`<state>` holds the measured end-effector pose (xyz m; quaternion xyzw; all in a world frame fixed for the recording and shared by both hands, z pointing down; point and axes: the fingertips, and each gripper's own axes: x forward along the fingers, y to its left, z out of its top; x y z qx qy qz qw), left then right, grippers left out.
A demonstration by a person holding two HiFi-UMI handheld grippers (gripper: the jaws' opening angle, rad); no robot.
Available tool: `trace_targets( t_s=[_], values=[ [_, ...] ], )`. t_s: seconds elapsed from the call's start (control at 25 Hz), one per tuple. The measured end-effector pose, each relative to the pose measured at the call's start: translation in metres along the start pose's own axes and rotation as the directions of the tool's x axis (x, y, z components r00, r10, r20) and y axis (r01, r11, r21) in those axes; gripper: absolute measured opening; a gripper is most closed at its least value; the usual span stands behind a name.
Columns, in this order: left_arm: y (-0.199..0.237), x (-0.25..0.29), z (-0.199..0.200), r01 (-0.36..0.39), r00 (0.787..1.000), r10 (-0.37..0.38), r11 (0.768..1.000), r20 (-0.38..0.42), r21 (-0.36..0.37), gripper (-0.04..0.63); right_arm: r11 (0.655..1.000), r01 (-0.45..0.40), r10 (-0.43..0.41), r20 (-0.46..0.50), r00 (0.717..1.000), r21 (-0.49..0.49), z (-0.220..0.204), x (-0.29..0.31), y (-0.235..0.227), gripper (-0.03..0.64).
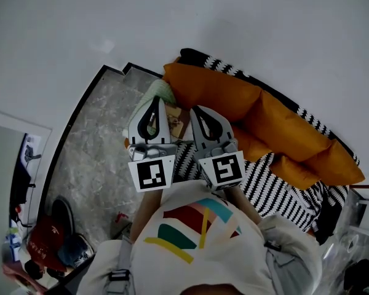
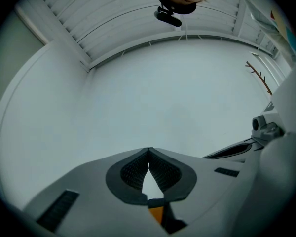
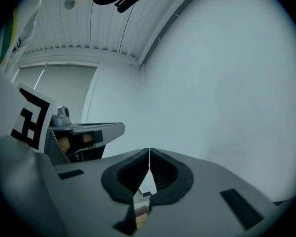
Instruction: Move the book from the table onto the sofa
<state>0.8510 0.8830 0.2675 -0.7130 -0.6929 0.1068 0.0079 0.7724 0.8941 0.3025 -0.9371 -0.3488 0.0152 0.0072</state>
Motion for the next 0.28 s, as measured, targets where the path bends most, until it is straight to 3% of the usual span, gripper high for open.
trace_targets(
  t_s=[0.28],
  values=[
    [0.0074, 0.0032, -0.0001, -0.026, 1.0, 0.026, 1.0, 0.013, -0.011, 0.008, 1.0, -0.001, 0.001, 0.004, 1.0, -0.017, 0.0014, 0.001, -0.0026, 0.017]
  ],
)
